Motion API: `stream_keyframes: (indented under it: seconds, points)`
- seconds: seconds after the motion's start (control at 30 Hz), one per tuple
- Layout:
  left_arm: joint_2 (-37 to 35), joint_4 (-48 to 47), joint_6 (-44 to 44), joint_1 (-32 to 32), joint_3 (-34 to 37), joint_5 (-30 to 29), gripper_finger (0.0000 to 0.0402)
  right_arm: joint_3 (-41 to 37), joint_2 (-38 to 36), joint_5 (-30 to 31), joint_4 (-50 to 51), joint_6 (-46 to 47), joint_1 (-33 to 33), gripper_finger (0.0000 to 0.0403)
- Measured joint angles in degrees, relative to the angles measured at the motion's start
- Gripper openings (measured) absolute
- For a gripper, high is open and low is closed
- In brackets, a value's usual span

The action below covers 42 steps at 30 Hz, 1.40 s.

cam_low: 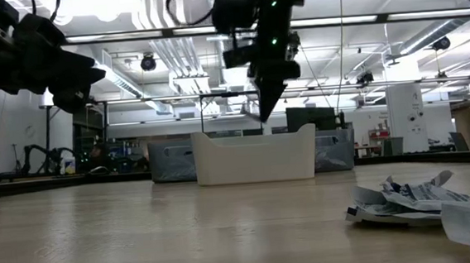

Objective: Pick & Place First Aid Supplies
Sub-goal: Put the orange ointment pack into the white bin

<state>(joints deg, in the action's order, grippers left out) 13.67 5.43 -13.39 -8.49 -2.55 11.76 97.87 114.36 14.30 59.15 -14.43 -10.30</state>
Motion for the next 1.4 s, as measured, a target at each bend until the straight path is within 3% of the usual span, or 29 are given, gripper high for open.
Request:
stream_keyframes:
  seconds: [0.23,0.47,0.63,1.4]
  points:
    - [0.0,0.0,-0.1,0.0,0.0,-0.1,0.0119,9.1,10.4,-8.6,8.1,-2.1,-3.0,0.0008]
    - [0.0,0.0,-0.1,0.0,0.0,-0.1,0.012,19.0,19.2,-9.4,16.2,-2.9,-3.7,0.0008]
    - [0.0,0.0,-0.1,0.0,0.0,-0.1,0.0119,22.8,21.6,-9.4,17.4,-3.6,-3.7,0.0008]
    - [0.0,0.0,0.0,0.0,0.0,-1.4,0.012,20.4,22.4,-10.4,16.4,-5.1,-4.0,0.0009]
